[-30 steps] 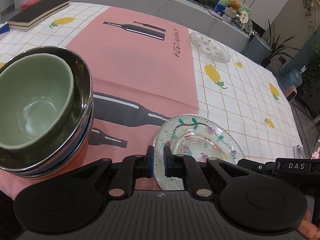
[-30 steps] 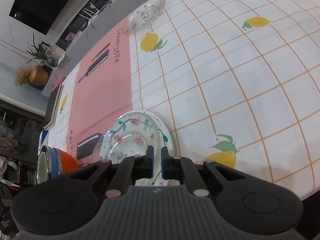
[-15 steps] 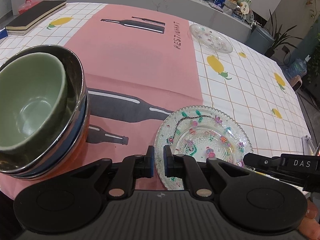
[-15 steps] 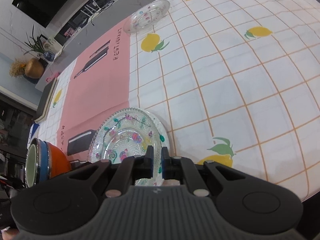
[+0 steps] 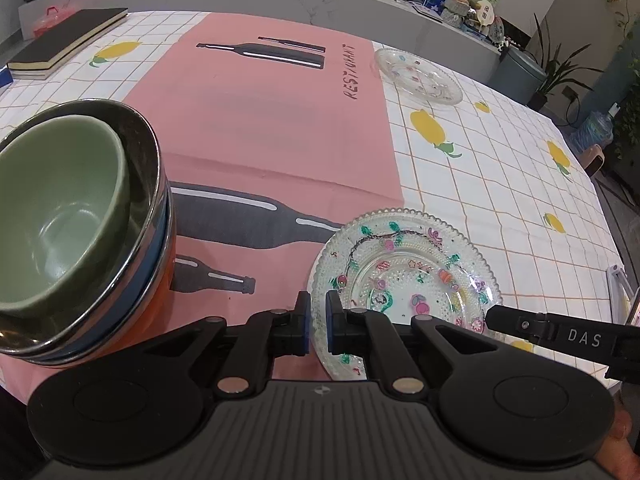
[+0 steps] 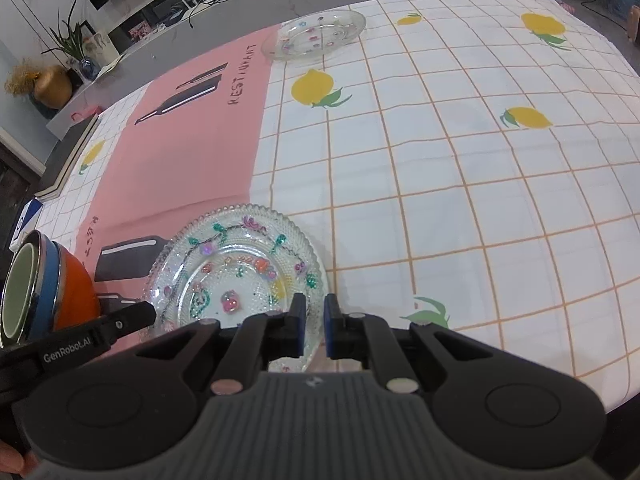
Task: Organize plates and bowls
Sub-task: 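Open both grippers and withdraw from the stacked plates, then reach both grippers toward the second clear glass plate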
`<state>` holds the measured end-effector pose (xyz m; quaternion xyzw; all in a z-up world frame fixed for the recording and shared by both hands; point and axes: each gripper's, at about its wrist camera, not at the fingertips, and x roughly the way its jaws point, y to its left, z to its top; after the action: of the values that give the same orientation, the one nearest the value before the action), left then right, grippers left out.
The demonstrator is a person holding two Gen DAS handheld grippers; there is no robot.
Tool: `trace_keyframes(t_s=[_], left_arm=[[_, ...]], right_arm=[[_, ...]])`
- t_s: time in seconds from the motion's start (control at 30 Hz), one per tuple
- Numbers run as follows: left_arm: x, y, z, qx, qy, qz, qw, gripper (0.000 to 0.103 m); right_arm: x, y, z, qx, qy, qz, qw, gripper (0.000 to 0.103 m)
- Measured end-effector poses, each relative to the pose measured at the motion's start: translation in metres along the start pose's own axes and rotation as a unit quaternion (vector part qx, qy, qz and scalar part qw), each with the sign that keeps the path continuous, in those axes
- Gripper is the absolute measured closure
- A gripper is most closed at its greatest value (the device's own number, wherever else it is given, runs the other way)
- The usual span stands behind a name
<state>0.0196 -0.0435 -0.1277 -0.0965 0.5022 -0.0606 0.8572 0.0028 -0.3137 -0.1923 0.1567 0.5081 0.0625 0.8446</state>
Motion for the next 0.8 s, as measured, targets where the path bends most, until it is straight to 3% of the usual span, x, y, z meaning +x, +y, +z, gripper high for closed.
trace_keyframes(t_s=[0.23, 0.3, 0.4, 0.8], left_arm=[[-0.002, -0.001, 0.003, 0.006, 0.002, 0.005, 1.0000, 0.093], [-0.005, 0.000, 0.006, 0.003, 0.000, 0.000, 1.0000, 0.093], [-0.011, 0.000, 0.016, 0.003, -0.009, -0.005, 0.9999, 0.089], [-0.025, -0.032, 0.104, 0.019, -0.069, -0.043, 0.9965, 0.078]], right_arm=[[-0.003, -0.002, 0.002, 0.013, 0.004, 0.009, 1.000, 0.092], [-0.006, -0.002, 0.005, 0.017, 0.002, 0.012, 1.000, 0.082], [-0.011, -0.004, 0.012, 0.022, -0.006, 0.023, 0.999, 0.076], [-0.027, -0.010, 0.089, 0.034, -0.064, 0.035, 0.997, 0.073]])
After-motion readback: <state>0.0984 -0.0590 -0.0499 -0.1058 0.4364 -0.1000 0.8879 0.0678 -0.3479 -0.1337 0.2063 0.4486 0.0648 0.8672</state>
